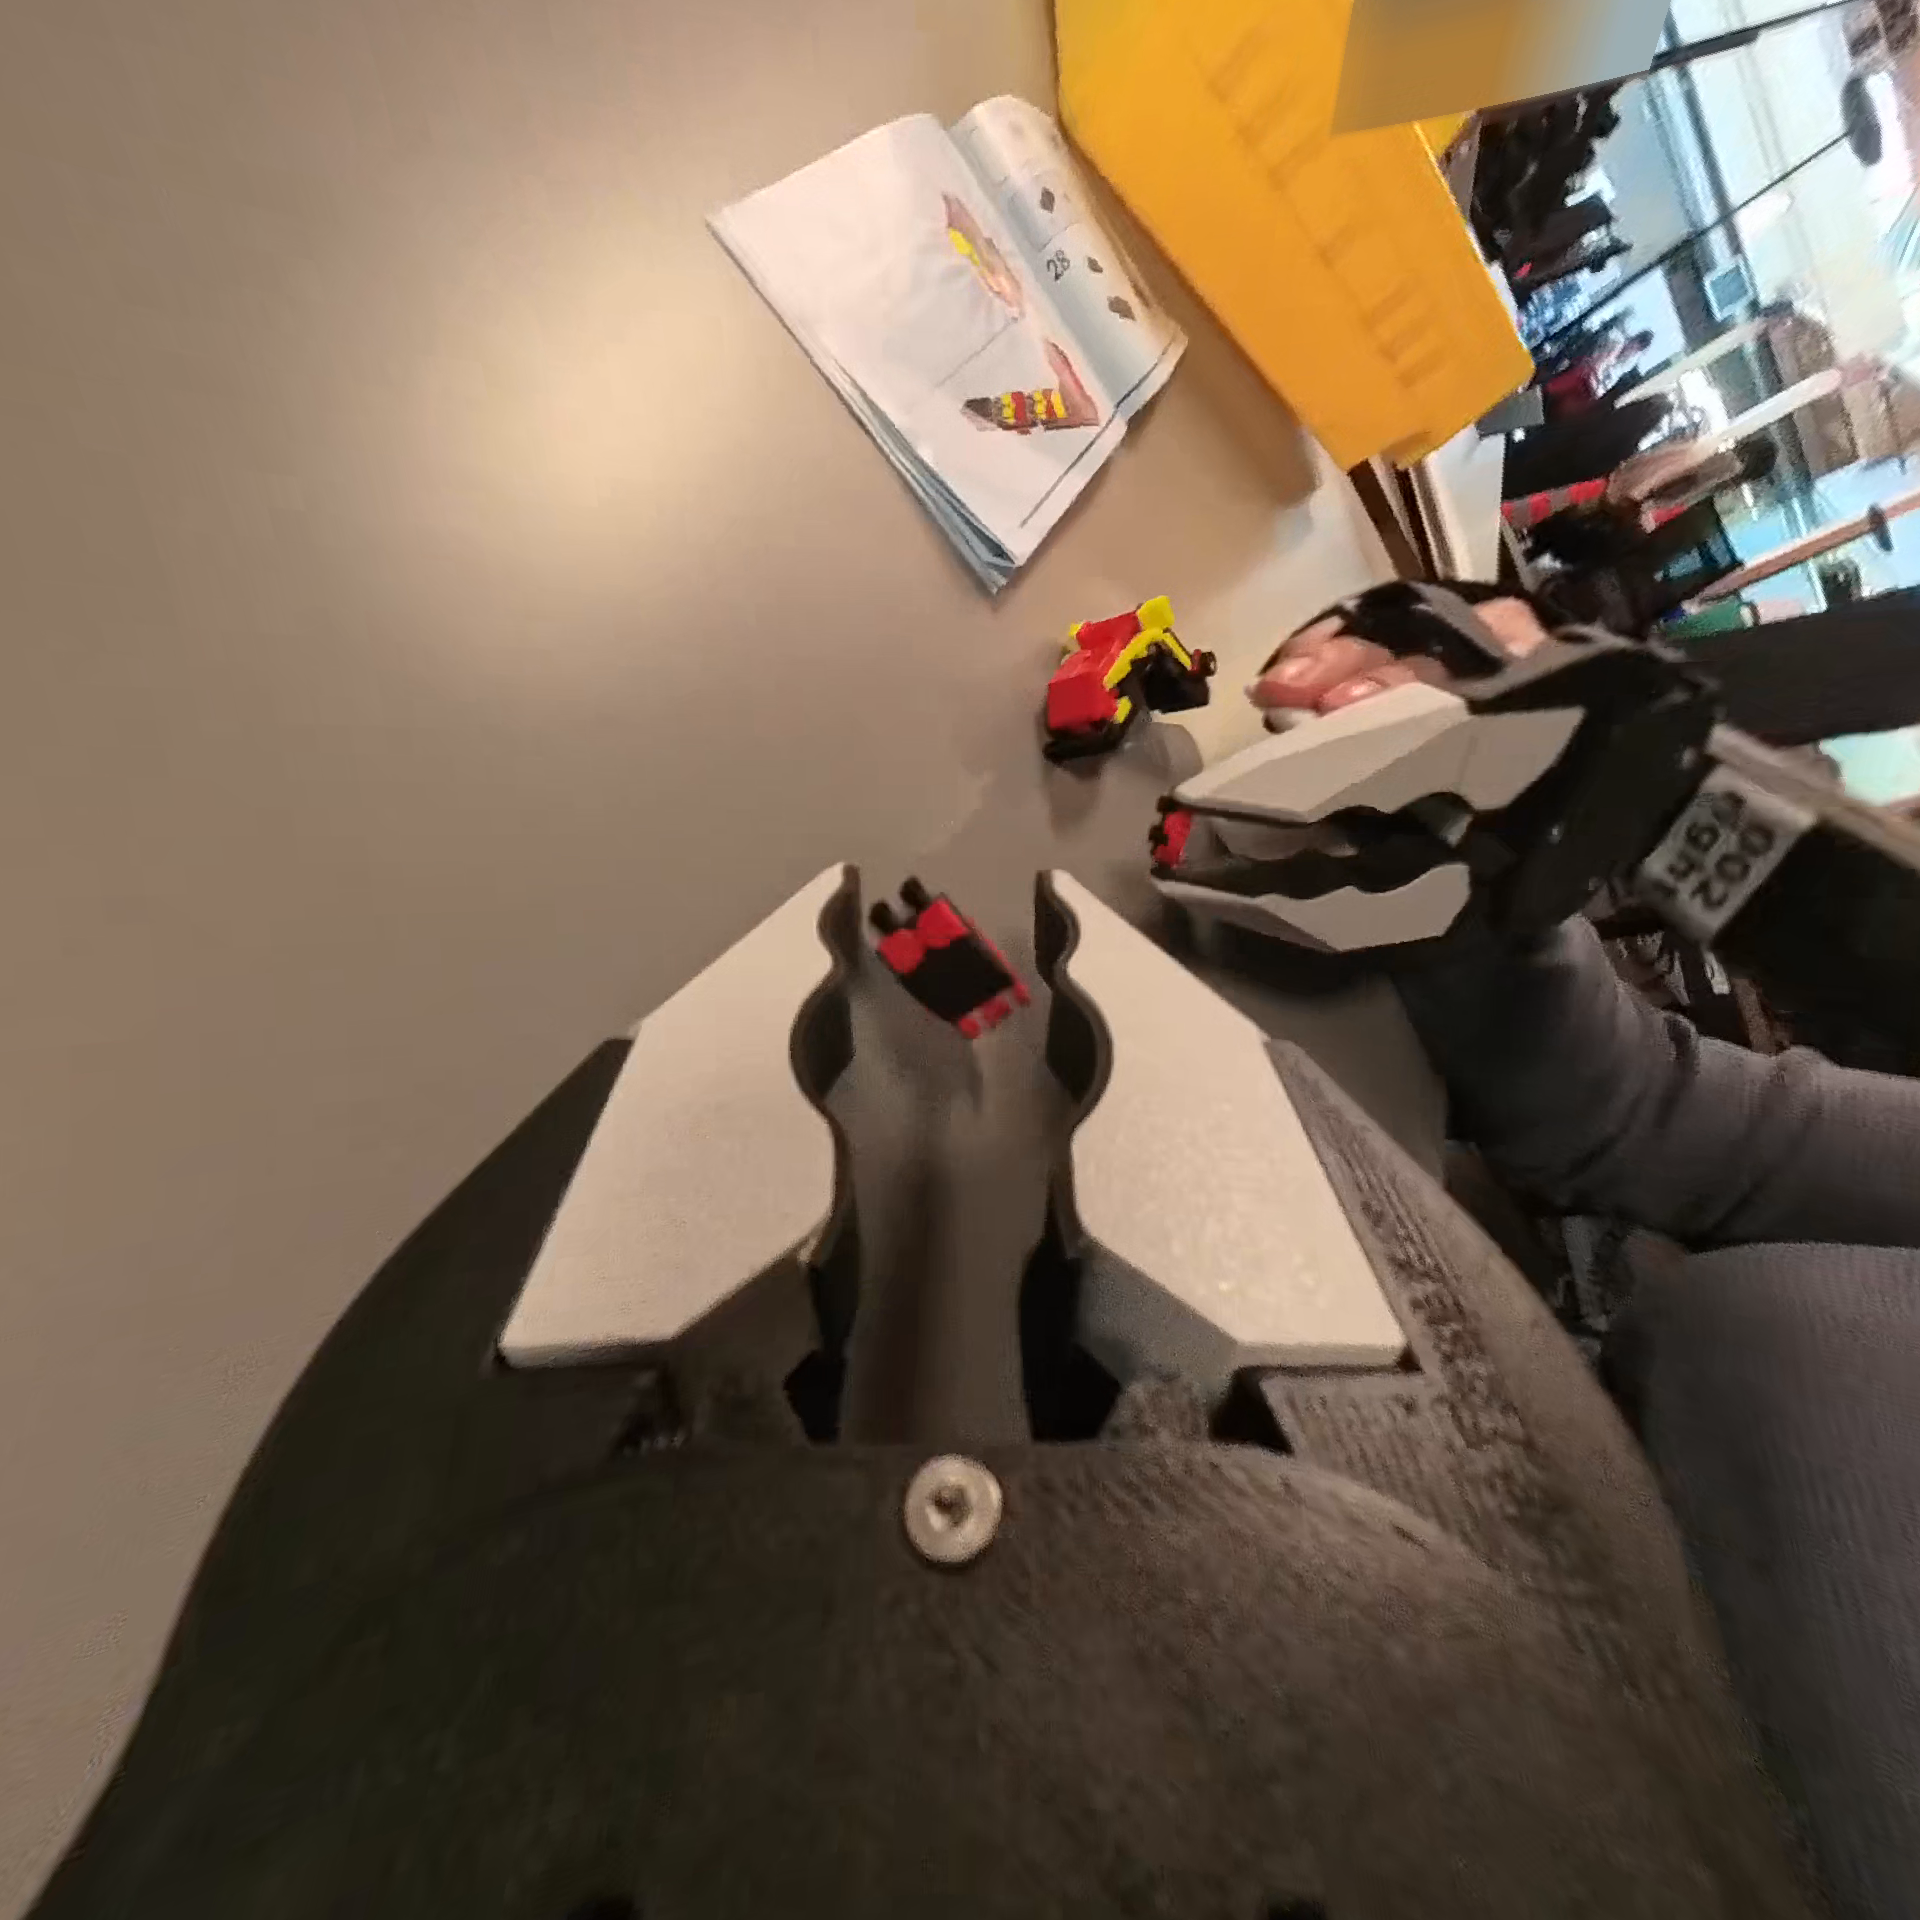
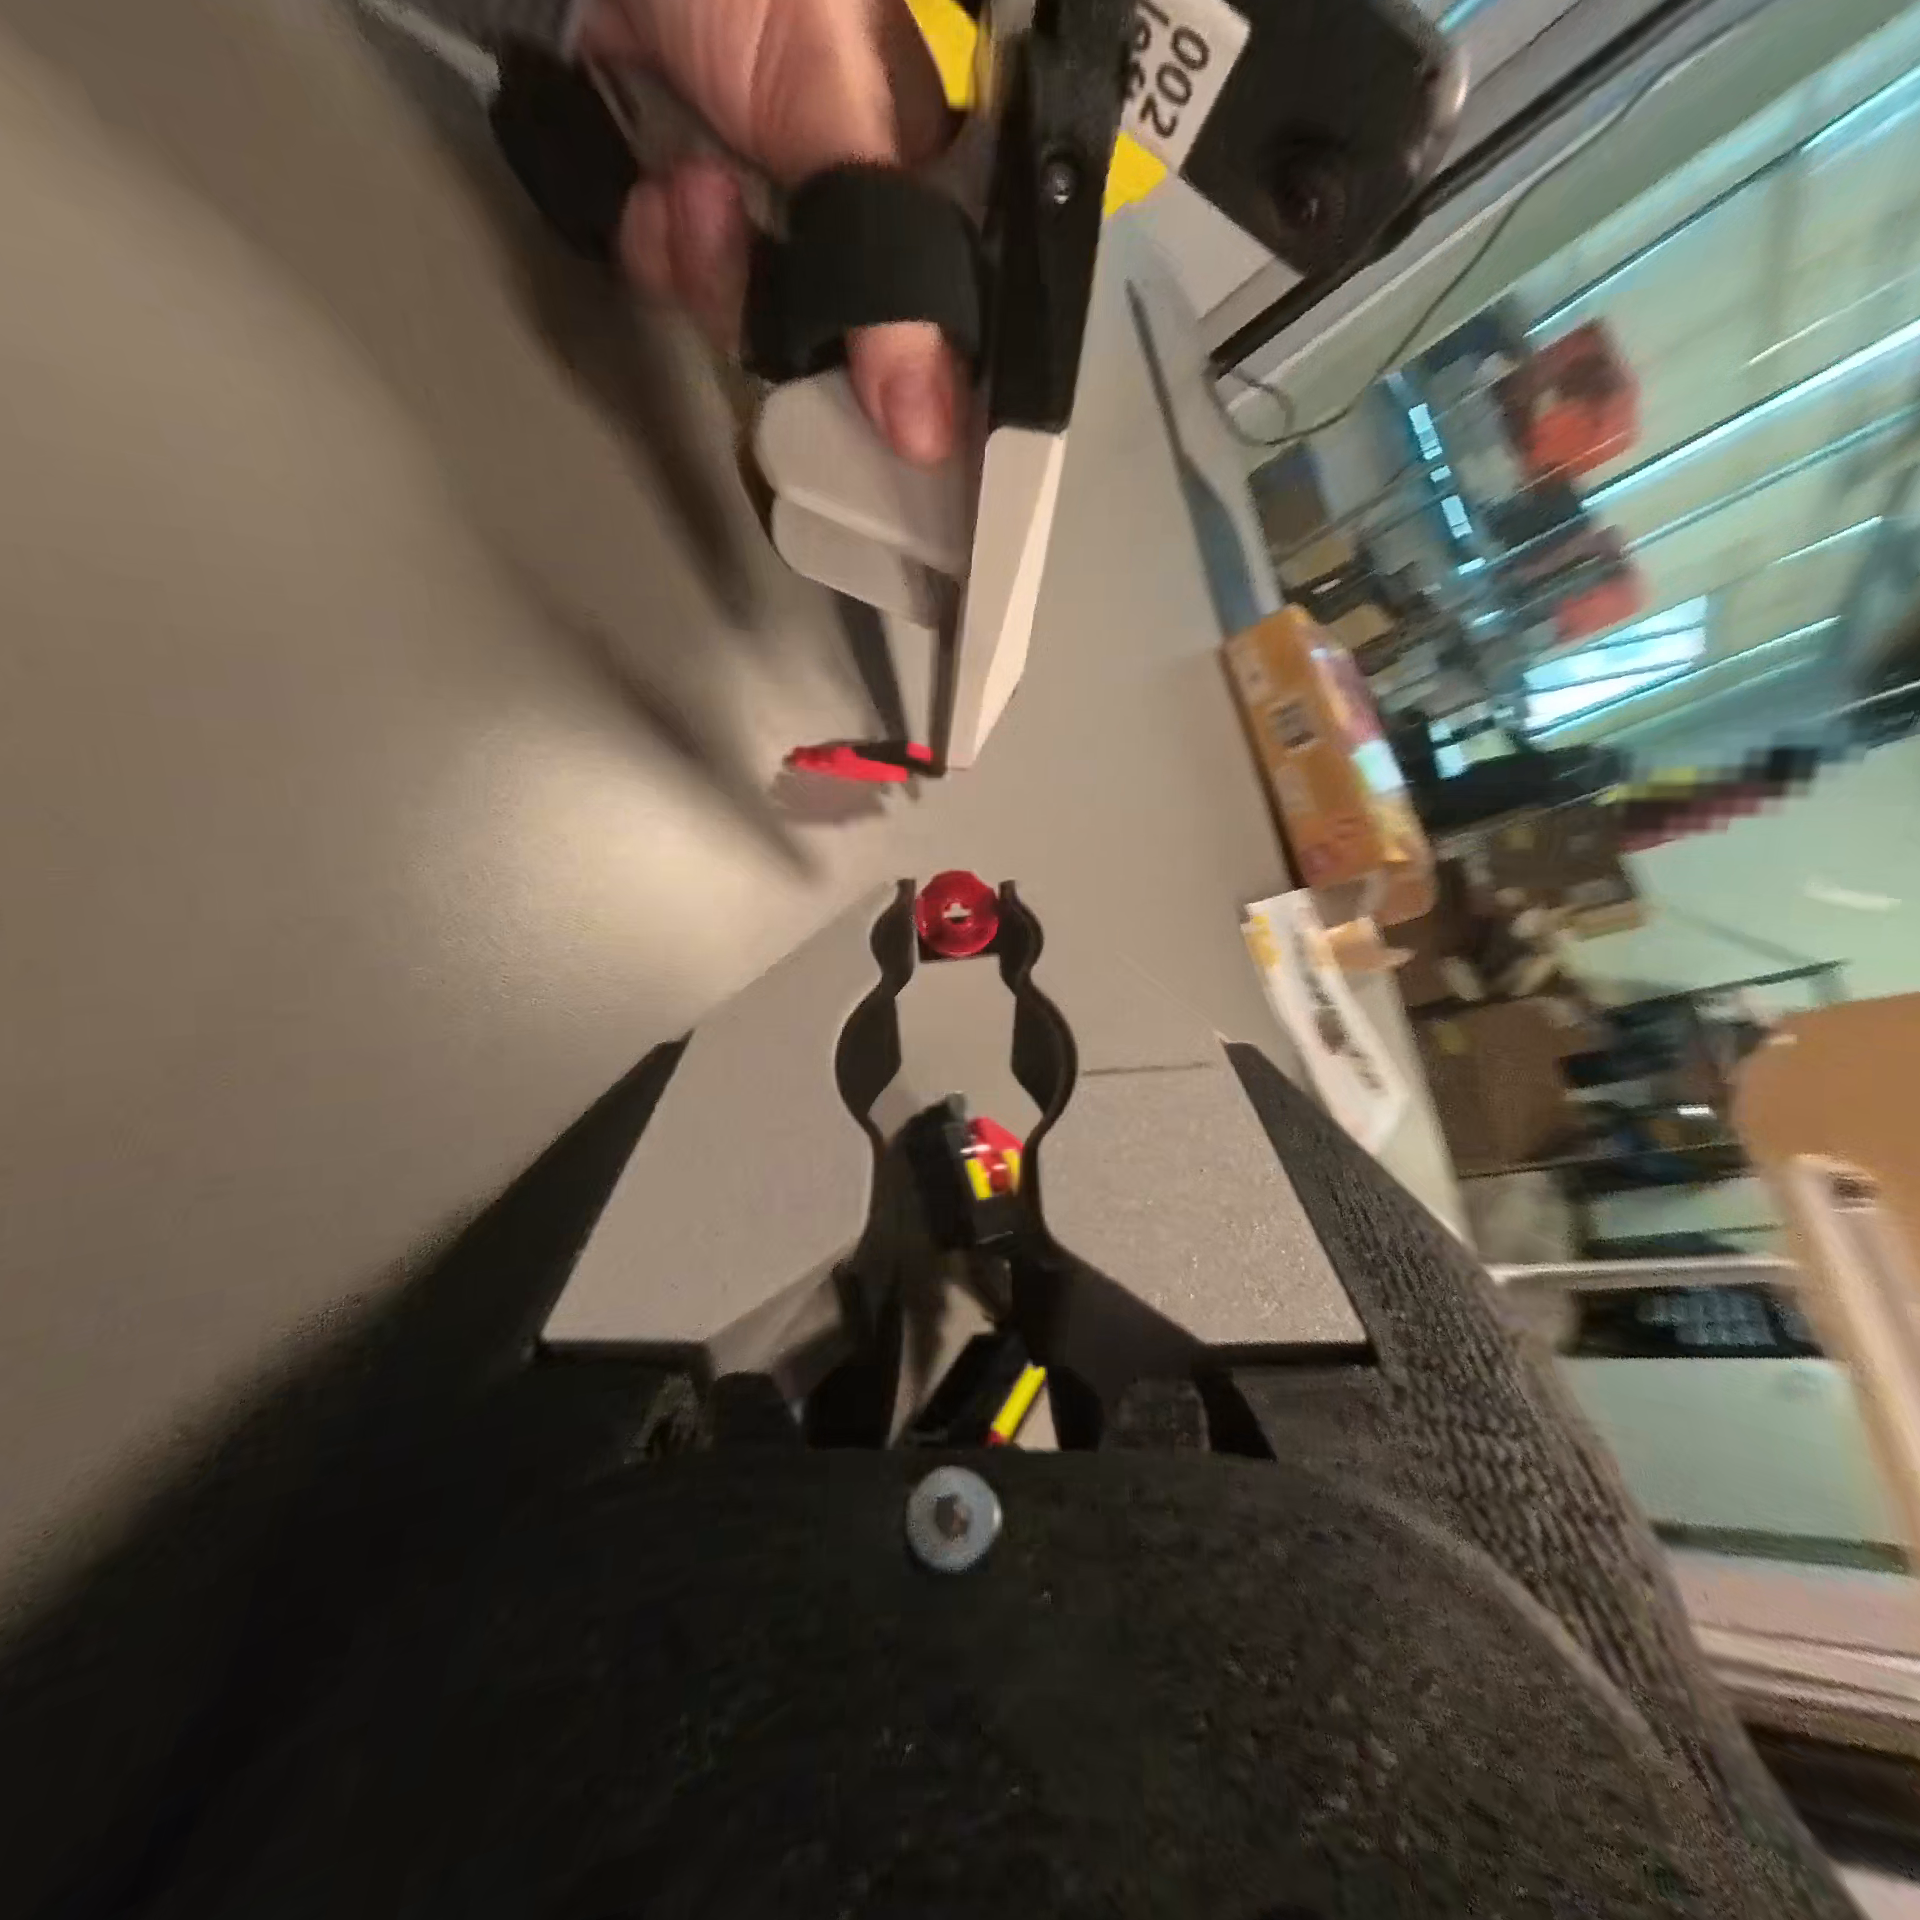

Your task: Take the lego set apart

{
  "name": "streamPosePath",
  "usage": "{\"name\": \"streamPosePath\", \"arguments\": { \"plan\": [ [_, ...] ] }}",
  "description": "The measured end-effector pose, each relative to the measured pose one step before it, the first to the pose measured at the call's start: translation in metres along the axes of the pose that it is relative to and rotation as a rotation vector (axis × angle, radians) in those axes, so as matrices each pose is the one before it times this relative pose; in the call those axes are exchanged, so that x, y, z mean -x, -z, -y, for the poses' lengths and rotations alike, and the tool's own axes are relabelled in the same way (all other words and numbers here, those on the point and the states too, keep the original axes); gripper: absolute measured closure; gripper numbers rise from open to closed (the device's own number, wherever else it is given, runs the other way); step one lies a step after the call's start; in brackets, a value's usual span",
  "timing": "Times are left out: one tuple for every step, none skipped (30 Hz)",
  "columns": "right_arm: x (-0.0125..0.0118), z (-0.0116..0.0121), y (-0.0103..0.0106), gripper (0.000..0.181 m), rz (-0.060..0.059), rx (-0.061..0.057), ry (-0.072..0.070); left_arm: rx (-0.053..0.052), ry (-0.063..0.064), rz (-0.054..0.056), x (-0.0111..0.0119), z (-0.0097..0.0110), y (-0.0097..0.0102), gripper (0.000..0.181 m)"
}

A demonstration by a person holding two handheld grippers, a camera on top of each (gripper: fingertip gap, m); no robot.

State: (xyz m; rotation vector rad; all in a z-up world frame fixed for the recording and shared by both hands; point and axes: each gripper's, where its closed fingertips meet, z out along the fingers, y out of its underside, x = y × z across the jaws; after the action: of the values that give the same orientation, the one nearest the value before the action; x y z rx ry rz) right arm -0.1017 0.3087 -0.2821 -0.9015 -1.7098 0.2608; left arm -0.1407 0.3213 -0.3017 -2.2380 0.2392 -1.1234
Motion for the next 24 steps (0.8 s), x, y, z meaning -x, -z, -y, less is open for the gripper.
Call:
{"name": "streamPosePath", "arguments": {
  "plan": [
    [-0.00372, -0.00037, -0.00007, 0.168, -0.0423, 0.0089, 0.0552, -0.0132, 0.0068, 0.0114, 0.00075, 0.00163, 0.00149, 0.144],
    [-0.00435, 0.00028, 0.00035, 0.168, -0.044, 0.0042, 0.0461, -0.017, -0.0093, 0.0086, -0.00024, 0.00239, 0.00134, 0.137],
    [-0.00287, 0.00167, 0.00032, 0.168, -0.0288, -0.007, 0.0225, -0.0147, -0.0262, -0.0175, -0.00458, 0.00262, 0.00075, 0.132],
    [-0.00143, 0.00279, 0.0003, 0.168, -0.011, -0.0158, -0.0046, -0.0159, -0.0305, -0.0517, -0.01005, 0.00288, -0.00007, 0.132],
    [-0.00156, 0.00355, 0.00044, 0.168, -0.0079, -0.0215, -0.0156, -0.0273, -0.0205, -0.0688, -0.0127, 0.00442, -0.00103, 0.133],
    [-0.00174, 0.00361, 0.00051, 0.168, -0.0085, -0.0216, -0.0124, -0.0253, -0.0111, -0.0714, -0.0127, 0.00372, -0.00199, 0.134],
    [-0.0013, 0.00288, 0.00062, 0.168, -0.0063, -0.0162, -0.0068, -0.0065, -0.0083, -0.0608, -0.01073, 0.00084, -0.00281, 0.139],
    [-0.00023, 0.00226, 0.00046, 0.168, -0.0003, -0.0119, -0.0032, 0.0011, -0.0123, -0.0349, -0.00646, -0.0006, -0.00299, 0.144],
    [0.00046, 0.00174, 0.00025, 0.168, 0.0026, -0.0086, -0.0005, 0.0074, -0.0163, -0.0114, -0.00278, -0.00166, -0.00288, 0.147],
    [0.00046, 0.00098, 0.00006, 0.168, 0.0002, -0.0043, 0.0039, 0.0117, -0.0193, -0.0025, -0.00131, -0.00238, -0.00246, 0.15],
    [0.00083, 0.0004, -0.00017, 0.168, 0.0028, 0.0, 0.0074, 0.0105, -0.0134, -0.0021, -0.00106, -0.0021, -0.00217, 0.151],
    [0.0008, 0.0001, -0.00029, 0.168, 0.0025, 0.0016, 0.0074, 0.0096, -0.0082, -0.0087, -0.00164, -0.00188, -0.00167, 0.154],
    [0.00049, 0.00056, -0.00017, 0.168, 0.0, -0.0013, 0.0066, 0.0058, -0.0068, -0.0083, -0.00143, -0.00117, -0.0012, 0.158],
    [0.00014, 0.00106, -0.00004, 0.168, -0.0008, -0.0035, 0.0041, 0.0036, -0.0077, -0.0042, -0.00084, -0.00092, -0.00069, 0.165],
    [-0.00001, 0.00105, 0.00019, 0.167, -0.0002, -0.0033, 0.003, 0.0068, -0.0111, 0.0021, 0.00002, -0.00133, -0.00037, 0.173],
    [0.00057, 0.00103, 0.00015, 0.167, 0.003, -0.0035, 0.0021, 0.0075, -0.0232, 0.0148, 0.00134, -0.00127, 0.00023, 0.178],
    [0.00004, 0.00174, 0.00045, 0.168, 0.0003, -0.0103, -0.0041, 0.0081, -0.0414, 0.0057, -0.00106, -0.00069, 0.00084, 0.178],
    [-0.00227, 0.00252, 0.00112, 0.164, -0.0086, -0.0176, -0.0222, 0.0048, -0.0713, 0.0038, -0.00316, 0.00051, 0.00123, 0.178],
    [-0.00306, 0.00164, 0.00205, 0.159, 0.002, -0.0167, -0.0529, 0.0015, -0.1001, 0.024, -0.00177, 0.00144, 0.00159, 0.178],
    [-0.00131, 0.00082, 0.00274, 0.153, 0.0297, -0.0153, -0.0794, 0.0119, -0.1207, 0.0396, 0.0, -0.00001, 0.00178, 0.178],
    [-0.00035, 0.00097, 0.00355, 0.153, 0.042, -0.0179, -0.0896, 0.0245, -0.1324, 0.0421, 0.00005, -0.00197, 0.00162, 0.178],
    [0.00002, 0.00144, 0.00395, 0.156, 0.0418, -0.0207, -0.0797, 0.0312, -0.1392, 0.0417, -0.00041, -0.00304, 0.00125, 0.178],
    [0.0006, 0.00156, 0.00386, 0.164, 0.0369, -0.0197, -0.0616, 0.0248, -0.1207, 0.0322, -0.00162, -0.00184, 0.00044, 0.178],
    [0.00138, 0.00128, 0.00335, 0.171, 0.0324, -0.0148, -0.046, 0.0156, -0.0883, 0.0139, -0.00326, -0.00002, -0.00033, 0.178]
  ]
}}
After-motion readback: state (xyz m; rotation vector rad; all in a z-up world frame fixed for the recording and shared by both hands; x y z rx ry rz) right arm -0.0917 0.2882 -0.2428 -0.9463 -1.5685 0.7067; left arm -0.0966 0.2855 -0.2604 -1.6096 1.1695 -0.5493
